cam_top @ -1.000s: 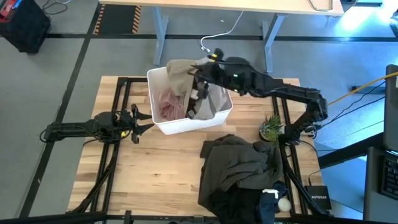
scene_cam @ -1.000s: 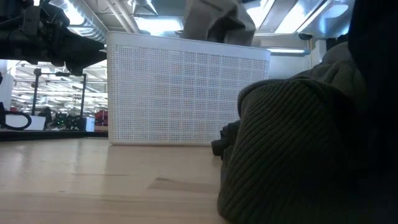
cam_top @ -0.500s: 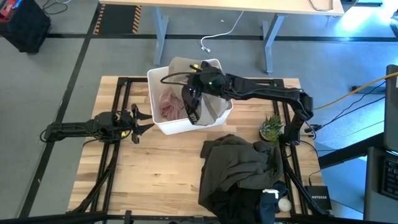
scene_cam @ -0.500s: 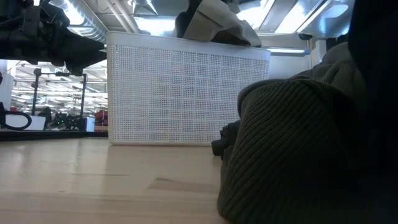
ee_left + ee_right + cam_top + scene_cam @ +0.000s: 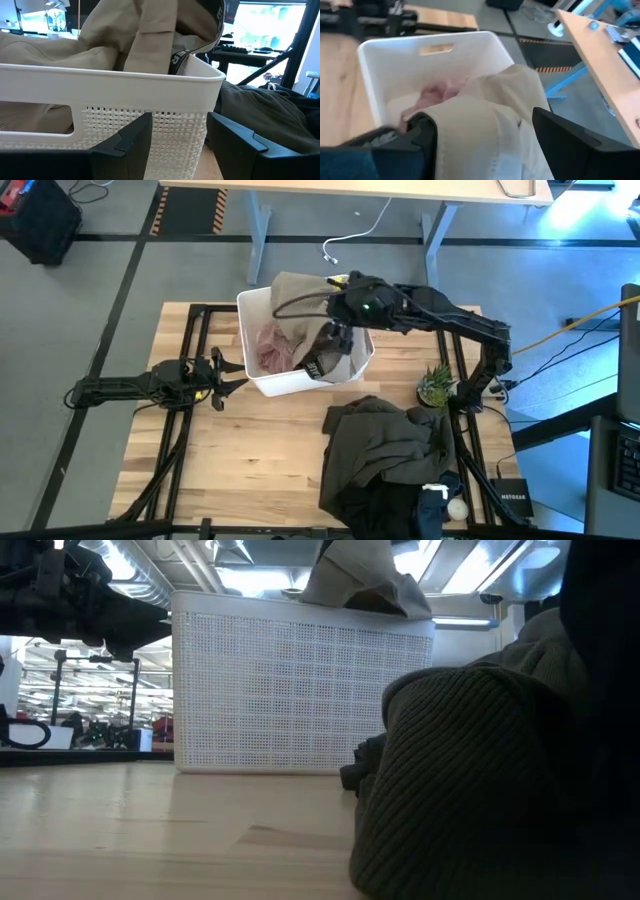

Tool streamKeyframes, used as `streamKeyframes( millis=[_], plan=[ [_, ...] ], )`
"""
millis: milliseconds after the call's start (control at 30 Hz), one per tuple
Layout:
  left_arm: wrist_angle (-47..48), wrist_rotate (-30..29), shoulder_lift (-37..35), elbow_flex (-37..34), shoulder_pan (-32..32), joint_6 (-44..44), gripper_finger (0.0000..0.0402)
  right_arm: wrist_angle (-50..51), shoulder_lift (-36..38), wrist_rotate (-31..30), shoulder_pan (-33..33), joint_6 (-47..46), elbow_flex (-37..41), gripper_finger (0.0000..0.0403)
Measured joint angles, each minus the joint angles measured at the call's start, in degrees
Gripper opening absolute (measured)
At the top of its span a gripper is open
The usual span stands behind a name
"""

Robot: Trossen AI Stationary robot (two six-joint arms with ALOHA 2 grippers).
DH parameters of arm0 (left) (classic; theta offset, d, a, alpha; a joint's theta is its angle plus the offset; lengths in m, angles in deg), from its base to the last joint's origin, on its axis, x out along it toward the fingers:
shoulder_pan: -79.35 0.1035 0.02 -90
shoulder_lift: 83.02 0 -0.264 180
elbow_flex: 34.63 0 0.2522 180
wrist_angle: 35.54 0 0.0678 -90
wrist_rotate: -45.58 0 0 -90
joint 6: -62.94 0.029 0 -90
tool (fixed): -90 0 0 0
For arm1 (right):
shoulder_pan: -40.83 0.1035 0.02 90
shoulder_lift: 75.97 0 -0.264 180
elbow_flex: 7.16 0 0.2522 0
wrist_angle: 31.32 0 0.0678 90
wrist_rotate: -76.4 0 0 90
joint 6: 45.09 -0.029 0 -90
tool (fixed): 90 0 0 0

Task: Sort clothes
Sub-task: Put the gray shorts into the white laundry bin

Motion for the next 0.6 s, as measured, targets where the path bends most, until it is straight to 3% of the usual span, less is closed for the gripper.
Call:
streamKeyframes(
  millis=[267,500,600],
  plan=[
    [0.0,0.0,-0.01,0.0,0.0,0.0,0.0184,16.73,-0.04,-0.76,9.42,-4.15,-11.7,0.027],
    [0.02,-0.01,-0.01,0.0,-0.02,0.0,0.0184,17.83,1.16,-11.82,15.3,-5.13,-11.24,0.027],
    [0.0,0.0,-0.01,0.0,0.0,0.0,0.0184,17.76,0.96,-13.15,15.11,-5.41,-11.2,0.027]
  ],
)
